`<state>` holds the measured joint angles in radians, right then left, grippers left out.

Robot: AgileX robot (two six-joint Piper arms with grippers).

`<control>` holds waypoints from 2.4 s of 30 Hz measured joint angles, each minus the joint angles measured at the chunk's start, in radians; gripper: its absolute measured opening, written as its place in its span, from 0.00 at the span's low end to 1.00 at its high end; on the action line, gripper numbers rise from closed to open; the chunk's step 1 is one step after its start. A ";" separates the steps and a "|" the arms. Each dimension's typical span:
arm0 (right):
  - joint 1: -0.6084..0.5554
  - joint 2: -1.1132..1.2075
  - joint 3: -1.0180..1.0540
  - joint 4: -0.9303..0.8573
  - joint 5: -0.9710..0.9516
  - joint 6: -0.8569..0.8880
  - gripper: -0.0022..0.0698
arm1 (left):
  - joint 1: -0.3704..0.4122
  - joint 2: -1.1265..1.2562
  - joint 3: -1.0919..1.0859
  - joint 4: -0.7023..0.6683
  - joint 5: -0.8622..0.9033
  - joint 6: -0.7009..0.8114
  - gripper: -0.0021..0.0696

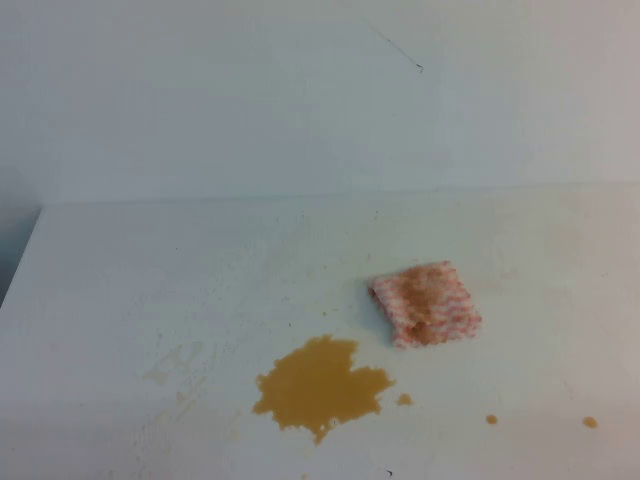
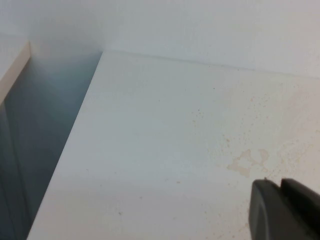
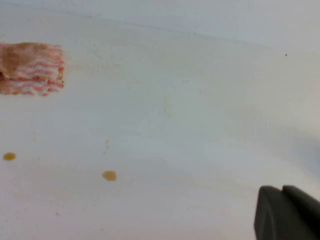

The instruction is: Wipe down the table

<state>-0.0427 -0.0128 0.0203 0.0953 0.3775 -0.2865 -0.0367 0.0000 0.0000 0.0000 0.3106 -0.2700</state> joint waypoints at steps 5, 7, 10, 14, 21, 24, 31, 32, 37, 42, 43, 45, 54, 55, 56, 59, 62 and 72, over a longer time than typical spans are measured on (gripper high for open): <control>0.000 0.000 0.000 0.000 0.000 0.000 0.03 | 0.000 0.000 0.000 0.000 0.000 0.000 0.02; 0.000 0.000 0.000 0.000 0.000 0.000 0.03 | 0.000 0.000 0.000 0.000 0.000 0.000 0.02; 0.000 0.000 0.000 0.000 0.000 0.000 0.03 | 0.000 0.000 0.000 0.000 0.000 0.000 0.02; 0.000 0.000 0.000 0.000 0.000 0.000 0.03 | 0.000 0.000 0.000 0.000 0.000 0.000 0.02; 0.000 0.000 0.000 0.000 0.000 0.000 0.03 | 0.000 0.000 0.000 0.000 0.000 0.000 0.02; 0.000 0.000 0.000 0.000 0.000 0.000 0.03 | 0.000 0.000 0.000 0.000 0.000 0.000 0.02; 0.000 0.000 0.000 0.000 0.000 0.000 0.03 | 0.000 0.000 0.000 0.000 0.000 0.000 0.02; 0.000 0.000 0.000 0.000 0.000 0.000 0.03 | 0.000 0.000 0.000 0.000 0.000 0.000 0.02; 0.000 0.000 0.000 0.000 0.000 0.000 0.03 | 0.000 0.000 0.000 0.000 0.000 0.000 0.02; 0.000 0.000 0.000 0.000 0.000 0.000 0.03 | 0.000 0.000 0.000 0.000 0.000 0.000 0.02; 0.000 0.000 0.000 0.000 0.000 0.000 0.03 | 0.000 0.000 0.000 0.000 0.000 0.000 0.02; 0.000 0.000 0.000 0.000 0.000 0.000 0.03 | 0.000 0.000 0.000 0.000 0.000 0.000 0.02; 0.000 0.000 0.004 0.002 -0.025 0.000 0.03 | 0.000 0.000 0.000 0.000 0.000 0.000 0.02; 0.000 0.000 0.004 0.009 -0.048 0.000 0.03 | 0.000 0.000 0.000 0.000 0.000 0.000 0.02; 0.000 0.000 0.006 0.014 -0.081 0.000 0.03 | 0.000 0.000 0.000 0.000 0.000 0.000 0.02; 0.000 0.000 0.010 0.019 -0.203 0.000 0.03 | 0.000 0.000 0.000 0.000 0.000 0.000 0.02; 0.000 0.000 0.010 0.024 -0.351 0.000 0.03 | 0.000 0.000 0.000 0.000 0.000 0.000 0.02; 0.000 0.000 0.005 0.026 -0.670 -0.025 0.03 | 0.000 0.000 0.000 0.000 -0.003 0.000 0.02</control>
<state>-0.0427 -0.0128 0.0257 0.1217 -0.2926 -0.3118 -0.0367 0.0000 0.0000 0.0000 0.3071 -0.2700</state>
